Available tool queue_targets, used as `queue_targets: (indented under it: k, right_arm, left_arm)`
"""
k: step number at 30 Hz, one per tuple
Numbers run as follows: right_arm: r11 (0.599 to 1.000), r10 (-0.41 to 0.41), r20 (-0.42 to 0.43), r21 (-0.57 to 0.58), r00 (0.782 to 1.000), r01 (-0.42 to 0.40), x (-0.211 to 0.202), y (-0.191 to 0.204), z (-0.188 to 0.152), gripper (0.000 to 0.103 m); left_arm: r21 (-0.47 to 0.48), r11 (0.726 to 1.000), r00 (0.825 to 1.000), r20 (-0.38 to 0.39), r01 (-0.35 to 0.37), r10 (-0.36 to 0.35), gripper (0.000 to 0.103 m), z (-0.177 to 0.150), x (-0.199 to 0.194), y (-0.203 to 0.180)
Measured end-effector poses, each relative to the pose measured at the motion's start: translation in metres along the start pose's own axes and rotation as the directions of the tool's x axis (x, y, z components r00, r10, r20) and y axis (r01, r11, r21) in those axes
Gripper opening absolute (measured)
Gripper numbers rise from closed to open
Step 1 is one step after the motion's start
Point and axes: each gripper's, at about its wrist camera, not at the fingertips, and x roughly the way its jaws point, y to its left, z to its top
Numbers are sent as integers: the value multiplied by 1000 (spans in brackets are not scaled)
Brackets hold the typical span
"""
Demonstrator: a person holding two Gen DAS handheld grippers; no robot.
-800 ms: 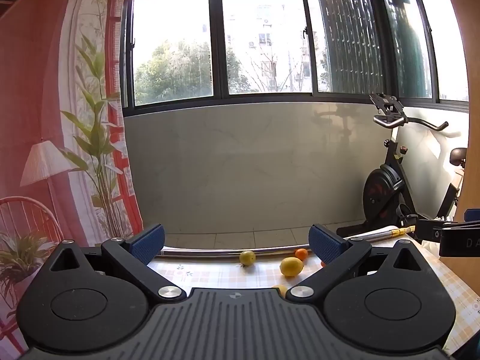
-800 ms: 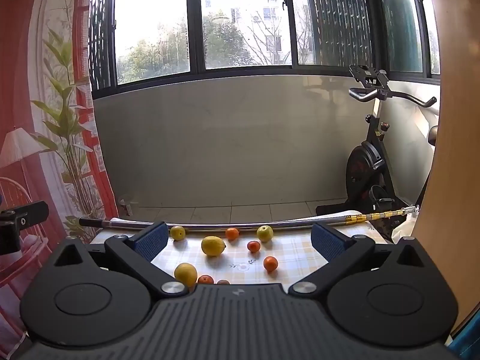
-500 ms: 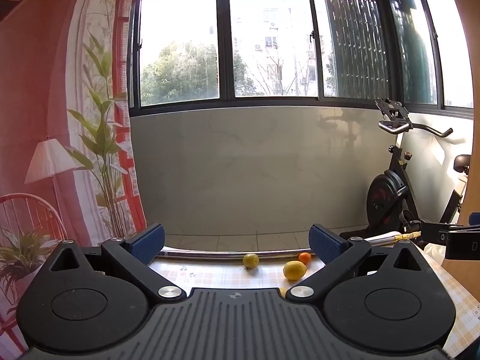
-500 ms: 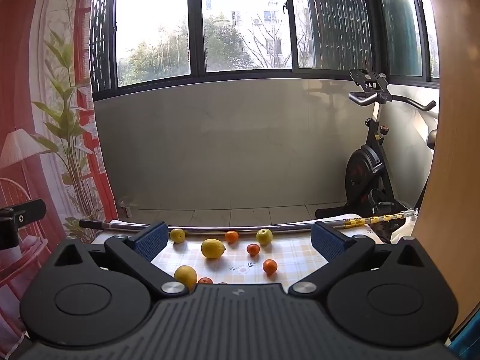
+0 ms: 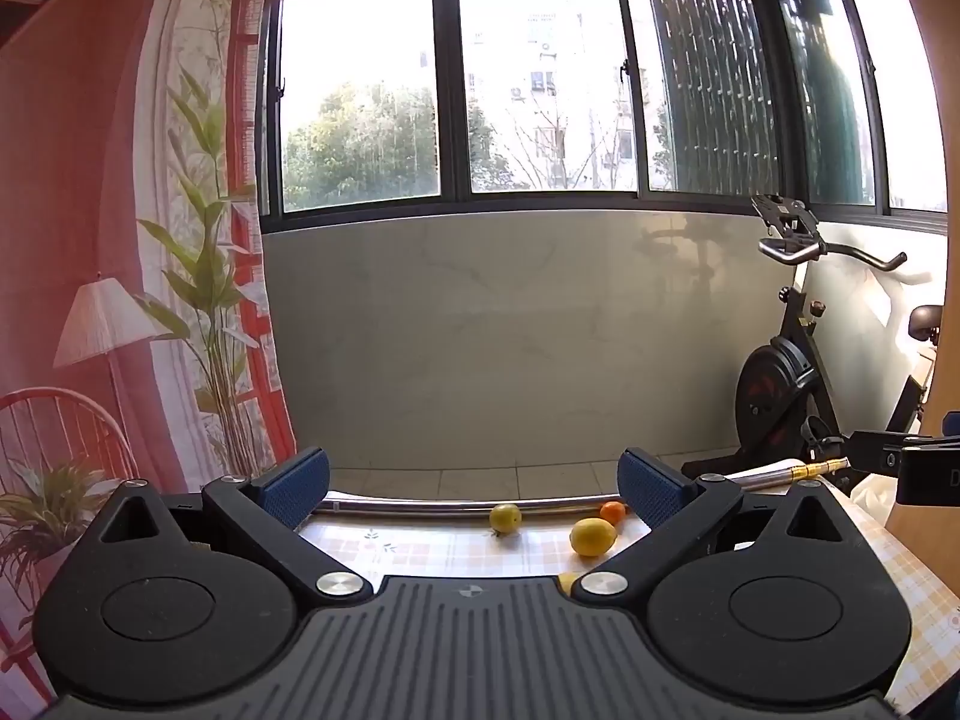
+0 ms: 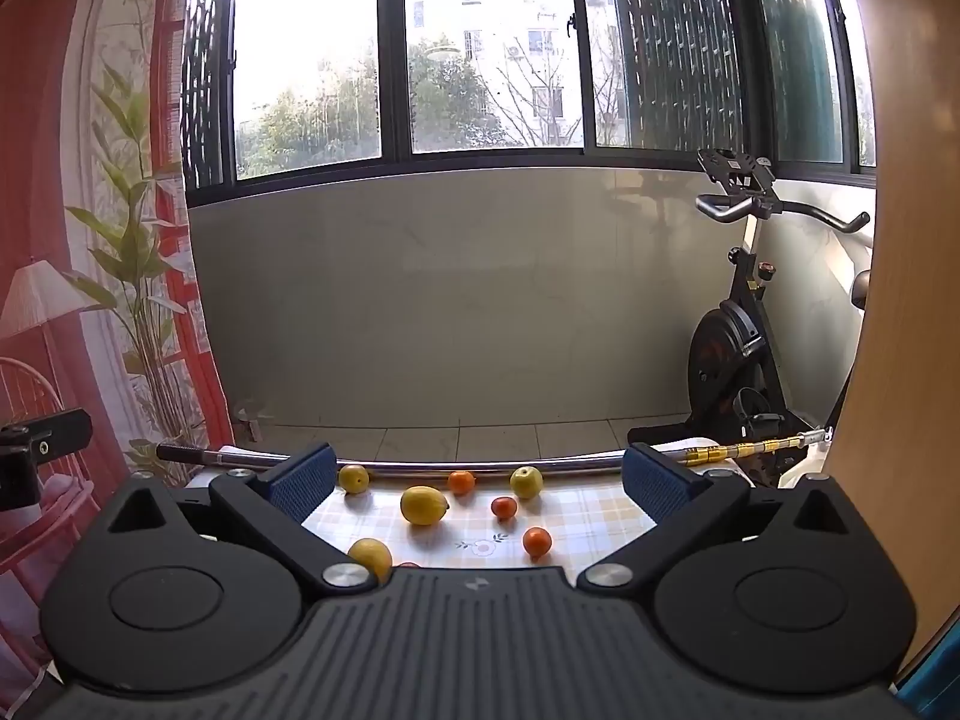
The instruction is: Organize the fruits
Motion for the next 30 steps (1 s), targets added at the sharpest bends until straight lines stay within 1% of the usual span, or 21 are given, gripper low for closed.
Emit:
queue_targets:
  k: [30]
  right_arm:
    - [1000, -3, 22, 7, 1000, 3, -6, -2, -2, 103]
  left_arm:
    - [-2, 1000, 1000, 12, -1, 1, 103, -2, -5, 0]
